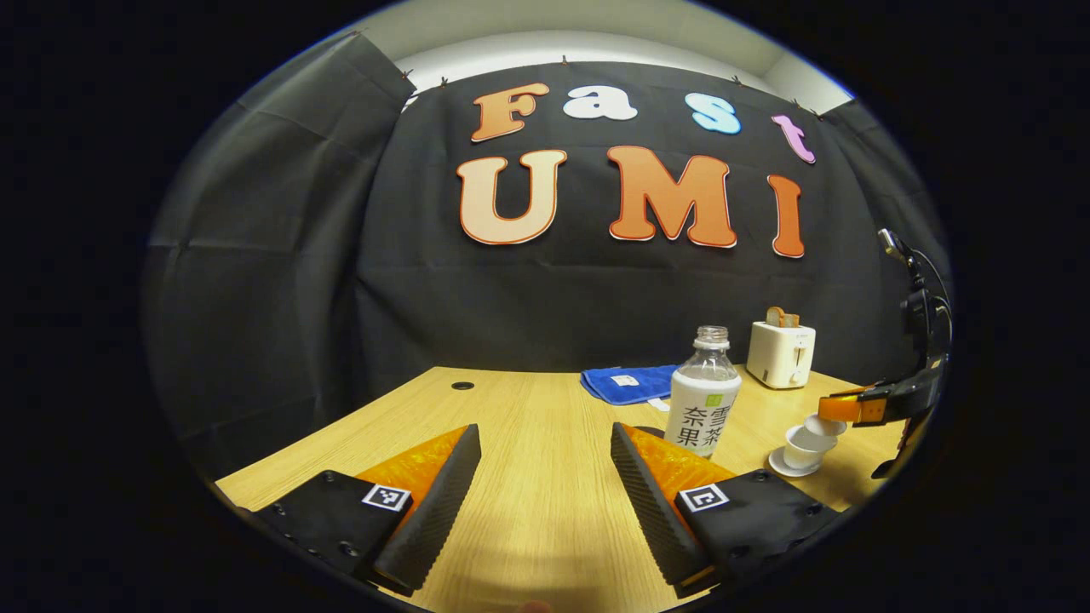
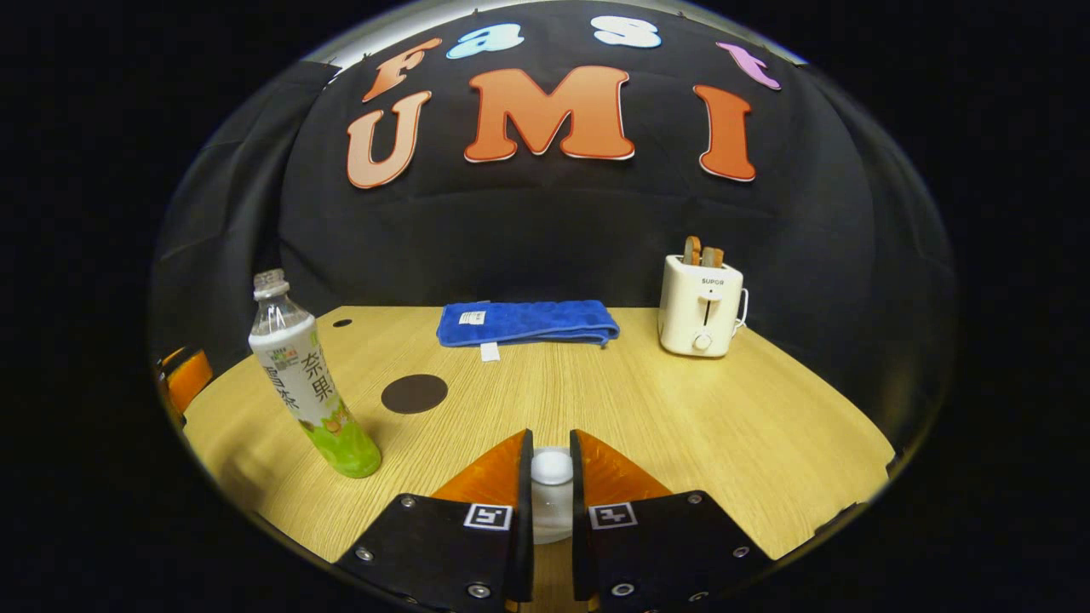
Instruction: Open the teacup lid with one hand, grasp the water bottle and pour water into the teacup with the other hand; after pouring, place the water bottle on the coaster and then close the teacup lid.
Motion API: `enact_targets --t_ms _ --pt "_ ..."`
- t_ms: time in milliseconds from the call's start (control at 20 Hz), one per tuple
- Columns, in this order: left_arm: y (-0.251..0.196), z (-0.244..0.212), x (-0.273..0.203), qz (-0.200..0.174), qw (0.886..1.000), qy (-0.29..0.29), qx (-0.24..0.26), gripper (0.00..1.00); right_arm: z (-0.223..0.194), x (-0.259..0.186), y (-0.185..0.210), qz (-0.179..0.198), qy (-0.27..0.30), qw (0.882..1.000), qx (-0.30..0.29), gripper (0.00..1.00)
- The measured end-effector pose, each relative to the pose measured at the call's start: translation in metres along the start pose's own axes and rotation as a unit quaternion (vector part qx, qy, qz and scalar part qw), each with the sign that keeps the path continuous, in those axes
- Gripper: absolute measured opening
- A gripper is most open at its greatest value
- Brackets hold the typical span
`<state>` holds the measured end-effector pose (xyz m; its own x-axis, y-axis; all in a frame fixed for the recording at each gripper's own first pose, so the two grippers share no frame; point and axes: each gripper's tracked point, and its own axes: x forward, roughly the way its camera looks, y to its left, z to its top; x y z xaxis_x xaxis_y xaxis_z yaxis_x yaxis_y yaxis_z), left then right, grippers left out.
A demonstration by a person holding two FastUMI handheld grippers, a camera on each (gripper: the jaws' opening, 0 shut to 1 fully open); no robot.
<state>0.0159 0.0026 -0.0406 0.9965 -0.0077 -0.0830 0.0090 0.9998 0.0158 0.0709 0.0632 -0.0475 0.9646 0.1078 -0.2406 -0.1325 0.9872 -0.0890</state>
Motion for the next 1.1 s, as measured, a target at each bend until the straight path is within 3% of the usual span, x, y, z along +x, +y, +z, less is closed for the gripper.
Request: enact_targets --t_ms 450,650,1100 --pt "-0.069 -0.007 0.000 -0.077 0.997 0.007 0.009 0.99 -0.005 -0.010 -0.072 -0.058 0.001 0.998 0.020 0.18" --pt "-0.103 -0.020 0.004 -0.114 0.993 0.021 0.016 0.99 -0.011 -0.007 -0.088 -0.065 0.002 0.997 0.029 0.18" --pt "-0.120 -0.038 0.037 -0.109 0.992 0.047 0.039 0.99 -0.029 0.021 -0.097 -0.061 0.017 0.998 0.029 0.19"
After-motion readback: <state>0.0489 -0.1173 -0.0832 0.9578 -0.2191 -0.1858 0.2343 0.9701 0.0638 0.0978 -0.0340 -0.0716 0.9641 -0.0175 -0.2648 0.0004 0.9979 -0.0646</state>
